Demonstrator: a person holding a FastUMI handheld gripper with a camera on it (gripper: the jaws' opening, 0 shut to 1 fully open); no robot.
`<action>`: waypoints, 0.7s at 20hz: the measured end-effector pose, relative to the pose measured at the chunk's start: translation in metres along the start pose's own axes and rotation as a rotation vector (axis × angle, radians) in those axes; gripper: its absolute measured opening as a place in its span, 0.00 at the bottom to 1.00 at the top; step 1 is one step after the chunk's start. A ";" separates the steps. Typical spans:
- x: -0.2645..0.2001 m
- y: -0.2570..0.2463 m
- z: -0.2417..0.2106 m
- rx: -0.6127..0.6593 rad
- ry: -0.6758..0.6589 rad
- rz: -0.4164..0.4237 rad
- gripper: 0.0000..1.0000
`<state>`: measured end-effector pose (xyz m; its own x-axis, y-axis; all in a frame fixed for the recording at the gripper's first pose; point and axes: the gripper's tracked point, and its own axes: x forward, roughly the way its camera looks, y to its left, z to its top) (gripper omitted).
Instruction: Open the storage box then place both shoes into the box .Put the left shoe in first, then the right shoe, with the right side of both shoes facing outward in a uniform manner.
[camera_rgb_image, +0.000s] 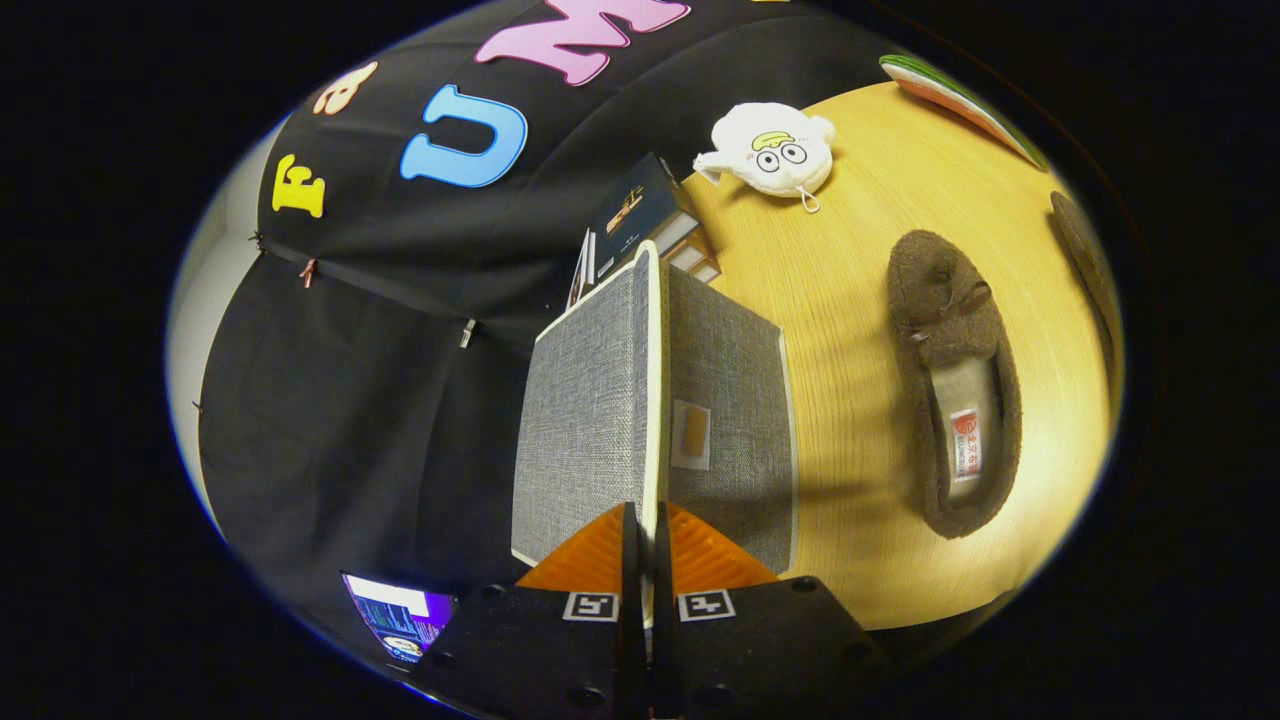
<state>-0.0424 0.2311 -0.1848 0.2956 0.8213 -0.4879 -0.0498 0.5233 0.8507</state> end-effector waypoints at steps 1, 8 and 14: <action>0.000 0.000 0.001 0.004 -0.005 -0.002 0.07; -0.019 0.037 0.010 -0.002 -0.013 0.050 0.05; -0.029 0.093 0.017 -0.071 -0.008 0.108 0.05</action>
<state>-0.0394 0.2527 -0.0881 0.2925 0.8722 -0.3920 -0.1496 0.4466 0.8821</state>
